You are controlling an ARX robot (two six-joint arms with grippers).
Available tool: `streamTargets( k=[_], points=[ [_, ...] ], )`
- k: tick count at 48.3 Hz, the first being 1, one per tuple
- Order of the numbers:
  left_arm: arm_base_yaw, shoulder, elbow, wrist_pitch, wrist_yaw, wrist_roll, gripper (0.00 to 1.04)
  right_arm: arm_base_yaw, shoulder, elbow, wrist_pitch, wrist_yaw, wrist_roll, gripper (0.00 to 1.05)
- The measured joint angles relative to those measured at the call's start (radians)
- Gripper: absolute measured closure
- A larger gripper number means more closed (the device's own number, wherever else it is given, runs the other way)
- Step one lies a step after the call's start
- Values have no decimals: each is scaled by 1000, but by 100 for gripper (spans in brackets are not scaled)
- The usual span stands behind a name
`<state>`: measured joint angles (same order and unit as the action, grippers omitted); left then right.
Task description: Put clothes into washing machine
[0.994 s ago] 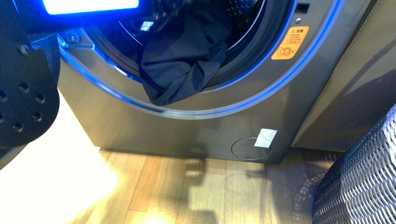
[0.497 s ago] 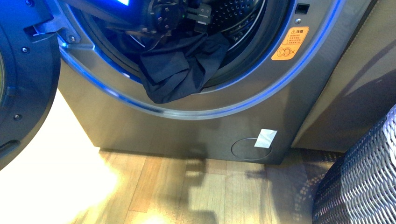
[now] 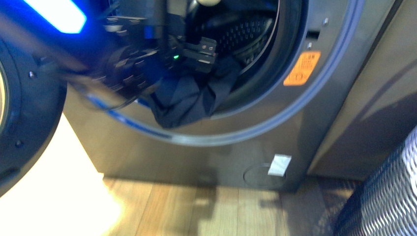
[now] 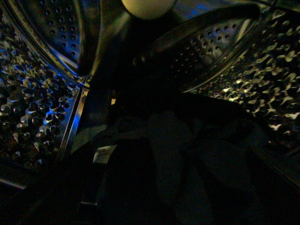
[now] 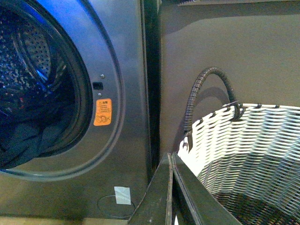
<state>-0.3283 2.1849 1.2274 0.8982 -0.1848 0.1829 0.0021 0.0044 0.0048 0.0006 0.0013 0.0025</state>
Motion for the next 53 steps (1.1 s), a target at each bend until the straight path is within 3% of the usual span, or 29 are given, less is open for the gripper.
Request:
streamTargets(
  k=[18, 53],
  points=[
    [-32, -305, -340, 32, 129, -26, 6, 0, 0, 0, 0, 0, 0, 102],
    [-11, -992, -478, -338, 276, -103, 6, 0, 0, 0, 0, 0, 0, 102]
  ],
)
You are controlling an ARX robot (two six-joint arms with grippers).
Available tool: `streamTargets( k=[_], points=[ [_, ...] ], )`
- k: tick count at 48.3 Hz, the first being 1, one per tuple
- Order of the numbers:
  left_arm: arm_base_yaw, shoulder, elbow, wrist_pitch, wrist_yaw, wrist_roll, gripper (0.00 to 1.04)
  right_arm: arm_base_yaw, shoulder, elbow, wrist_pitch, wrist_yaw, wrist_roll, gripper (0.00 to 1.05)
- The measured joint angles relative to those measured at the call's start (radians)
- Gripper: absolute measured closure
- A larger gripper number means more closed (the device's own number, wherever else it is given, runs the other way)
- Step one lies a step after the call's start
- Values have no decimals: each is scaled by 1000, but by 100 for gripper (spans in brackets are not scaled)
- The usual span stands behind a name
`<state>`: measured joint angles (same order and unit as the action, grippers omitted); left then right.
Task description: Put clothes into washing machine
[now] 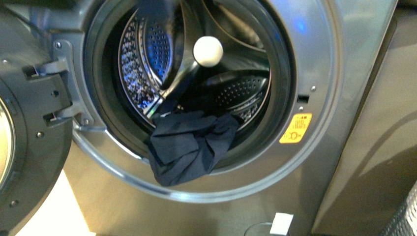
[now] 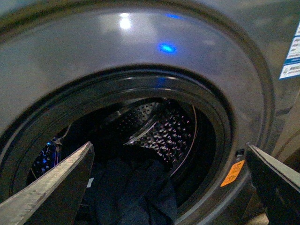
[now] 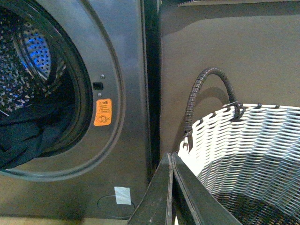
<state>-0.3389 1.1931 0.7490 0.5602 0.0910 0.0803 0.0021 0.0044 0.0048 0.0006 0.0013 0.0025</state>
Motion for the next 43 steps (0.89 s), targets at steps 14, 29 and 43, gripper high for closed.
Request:
streamTargets(
  k=[14, 29, 43],
  points=[
    [37, -191, -35, -115, 33, -11, 6, 0, 0, 0, 0, 0, 0, 102],
    [-43, -455, -167, -372, -342, -47, 26, 0, 0, 0, 0, 0, 0, 102],
    [107, -644, -438, -328, -311, -73, 81, 0, 0, 0, 0, 0, 0, 102]
  ],
)
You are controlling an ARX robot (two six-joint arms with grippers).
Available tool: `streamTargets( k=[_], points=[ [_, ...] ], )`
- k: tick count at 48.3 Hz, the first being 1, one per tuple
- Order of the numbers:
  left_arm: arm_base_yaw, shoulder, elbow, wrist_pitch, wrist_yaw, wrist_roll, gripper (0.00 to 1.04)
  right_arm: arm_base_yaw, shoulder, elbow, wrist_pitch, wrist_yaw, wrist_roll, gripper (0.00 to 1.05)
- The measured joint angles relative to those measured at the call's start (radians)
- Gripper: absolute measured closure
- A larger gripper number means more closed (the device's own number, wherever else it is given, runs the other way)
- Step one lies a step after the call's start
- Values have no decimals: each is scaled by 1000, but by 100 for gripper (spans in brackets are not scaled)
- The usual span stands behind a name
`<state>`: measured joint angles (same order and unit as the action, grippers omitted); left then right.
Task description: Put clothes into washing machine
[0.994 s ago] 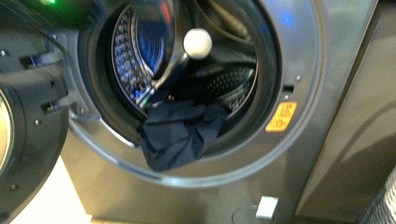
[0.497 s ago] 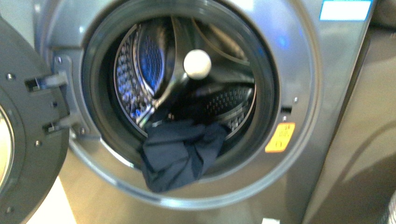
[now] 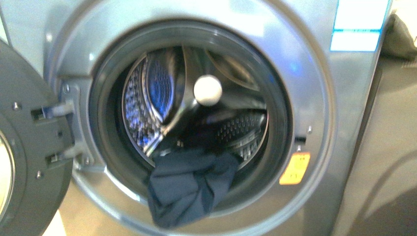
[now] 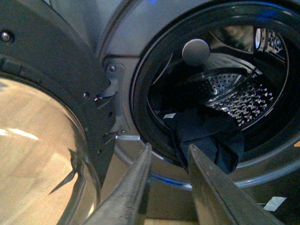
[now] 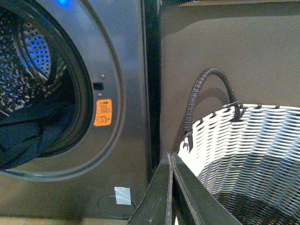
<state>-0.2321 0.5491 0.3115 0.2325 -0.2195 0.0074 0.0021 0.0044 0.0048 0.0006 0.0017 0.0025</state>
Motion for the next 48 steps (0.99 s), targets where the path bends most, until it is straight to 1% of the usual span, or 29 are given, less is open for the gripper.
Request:
streamTargets(
  k=[4, 16, 20, 24, 48],
  points=[
    [48, -52, -67, 11, 42, -5, 102, 0, 0, 0, 0, 0, 0, 102],
    [115, -141, -154, 15, 111, -9, 101, 0, 0, 0, 0, 0, 0, 102],
    [192, -171, -177, 11, 206, -8, 101, 0, 0, 0, 0, 0, 0, 102],
    [223, -199, -198, 6, 214, -9, 101, 0, 0, 0, 0, 0, 0, 102],
    [230, -328, -266, -56, 220, -9, 101, 0, 0, 0, 0, 0, 0, 102]
  ],
)
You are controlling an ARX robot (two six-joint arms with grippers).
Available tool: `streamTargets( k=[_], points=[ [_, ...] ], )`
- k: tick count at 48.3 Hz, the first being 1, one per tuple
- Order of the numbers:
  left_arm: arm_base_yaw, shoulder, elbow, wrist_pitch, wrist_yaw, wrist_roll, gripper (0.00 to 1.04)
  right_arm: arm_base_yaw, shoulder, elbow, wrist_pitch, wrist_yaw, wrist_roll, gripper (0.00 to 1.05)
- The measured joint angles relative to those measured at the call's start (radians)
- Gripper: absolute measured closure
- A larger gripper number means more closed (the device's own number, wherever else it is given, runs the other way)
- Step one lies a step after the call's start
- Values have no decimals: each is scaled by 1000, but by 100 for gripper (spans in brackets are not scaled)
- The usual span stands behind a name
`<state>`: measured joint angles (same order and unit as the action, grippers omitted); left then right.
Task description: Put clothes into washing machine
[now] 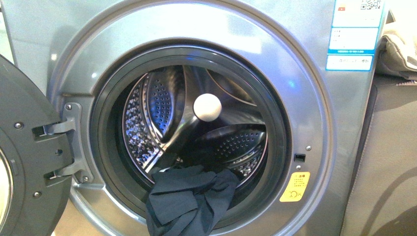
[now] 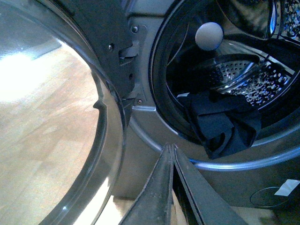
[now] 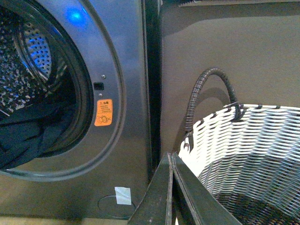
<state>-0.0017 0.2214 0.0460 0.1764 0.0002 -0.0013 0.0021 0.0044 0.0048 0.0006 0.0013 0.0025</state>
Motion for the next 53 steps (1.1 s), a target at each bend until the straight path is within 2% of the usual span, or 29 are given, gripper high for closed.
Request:
streamTargets(
  k=[8, 15, 47, 48, 50, 53],
  points=[
    [0, -44, -31, -6, 0, 0, 101, 0, 0, 0, 0, 0, 0, 102],
    [0, -193, -37, -172, 0, 0, 101, 0, 0, 0, 0, 0, 0, 102],
    [0, -218, -38, -176, 0, 0, 101, 0, 0, 0, 0, 0, 0, 102],
    [0, -218, -38, -176, 0, 0, 101, 0, 0, 0, 0, 0, -1, 101],
    [0, -218, -38, -176, 0, -1, 100, 0, 0, 0, 0, 0, -1, 91],
    [0, -218, -38, -176, 0, -1, 83, 0, 0, 0, 0, 0, -1, 77]
  ],
)
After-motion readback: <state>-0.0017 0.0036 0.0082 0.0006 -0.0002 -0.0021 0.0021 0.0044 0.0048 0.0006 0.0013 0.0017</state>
